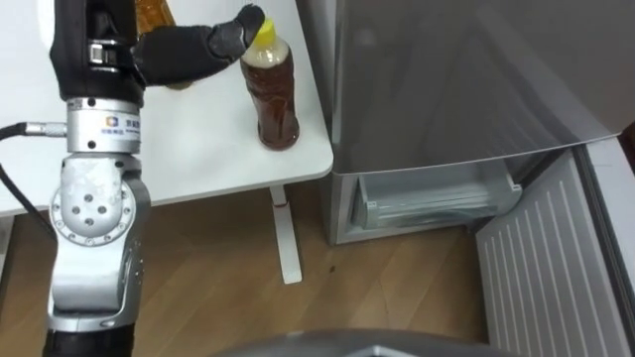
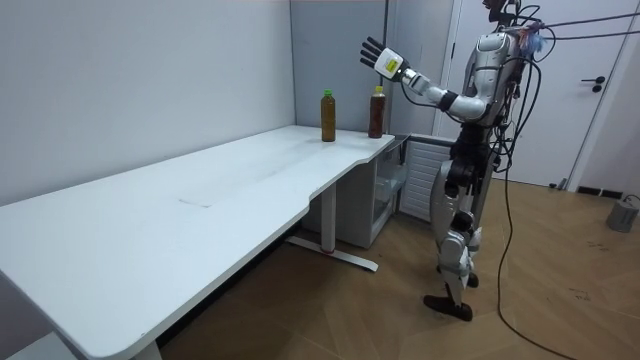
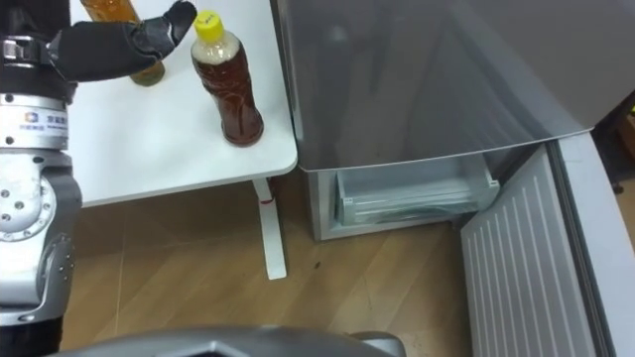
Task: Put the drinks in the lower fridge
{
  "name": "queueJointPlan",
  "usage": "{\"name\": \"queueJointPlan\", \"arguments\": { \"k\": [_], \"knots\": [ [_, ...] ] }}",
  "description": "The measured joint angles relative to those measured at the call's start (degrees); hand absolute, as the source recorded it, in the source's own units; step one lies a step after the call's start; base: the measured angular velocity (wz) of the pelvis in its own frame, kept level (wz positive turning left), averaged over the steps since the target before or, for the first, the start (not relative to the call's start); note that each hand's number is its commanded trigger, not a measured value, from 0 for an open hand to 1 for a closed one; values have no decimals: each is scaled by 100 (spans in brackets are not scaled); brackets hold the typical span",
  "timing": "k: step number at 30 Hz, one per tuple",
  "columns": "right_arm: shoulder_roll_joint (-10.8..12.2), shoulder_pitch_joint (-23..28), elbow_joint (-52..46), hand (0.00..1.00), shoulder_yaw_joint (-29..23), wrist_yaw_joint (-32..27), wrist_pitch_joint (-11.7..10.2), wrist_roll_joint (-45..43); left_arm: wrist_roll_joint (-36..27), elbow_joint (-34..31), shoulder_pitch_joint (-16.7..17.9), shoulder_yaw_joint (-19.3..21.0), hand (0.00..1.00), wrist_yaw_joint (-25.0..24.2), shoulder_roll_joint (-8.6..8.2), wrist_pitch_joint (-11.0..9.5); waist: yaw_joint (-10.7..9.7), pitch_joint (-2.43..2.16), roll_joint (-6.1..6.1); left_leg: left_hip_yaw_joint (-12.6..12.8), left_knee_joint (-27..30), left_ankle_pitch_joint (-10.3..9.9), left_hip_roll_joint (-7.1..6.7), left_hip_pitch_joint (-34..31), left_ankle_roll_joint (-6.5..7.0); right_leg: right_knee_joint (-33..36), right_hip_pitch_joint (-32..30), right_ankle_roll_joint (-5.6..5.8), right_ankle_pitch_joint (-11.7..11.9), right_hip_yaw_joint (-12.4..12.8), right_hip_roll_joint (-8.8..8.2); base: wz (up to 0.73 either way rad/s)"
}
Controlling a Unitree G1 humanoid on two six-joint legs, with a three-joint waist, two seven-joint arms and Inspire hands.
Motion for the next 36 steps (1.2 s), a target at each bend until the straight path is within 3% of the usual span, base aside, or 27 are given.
{"name": "queueJointPlan", "arguments": {
  "k": [13,30,36],
  "knots": [
    [5,-78,-20,0,-1,-40,51,0,-14,38,13,-189,0,-151,0,142,-4,-3,-14,-3,4,0,0,26,0,3,25,0,0,27,1,0],
    [6,-172,-56,0,104,-62,66,-63,-403,195,14,-402,0,-454,4,471,-22,-5,-14,11,5,0,1,12,0,6,3,0,1,35,1,0],
    [7,-221,-43,0,223,-46,180,-216,-413,388,21,-574,0,-586,10,566,-3,-7,-9,13,5,0,0,16,0,1,3,0,0,47,1,0]
  ]
}}
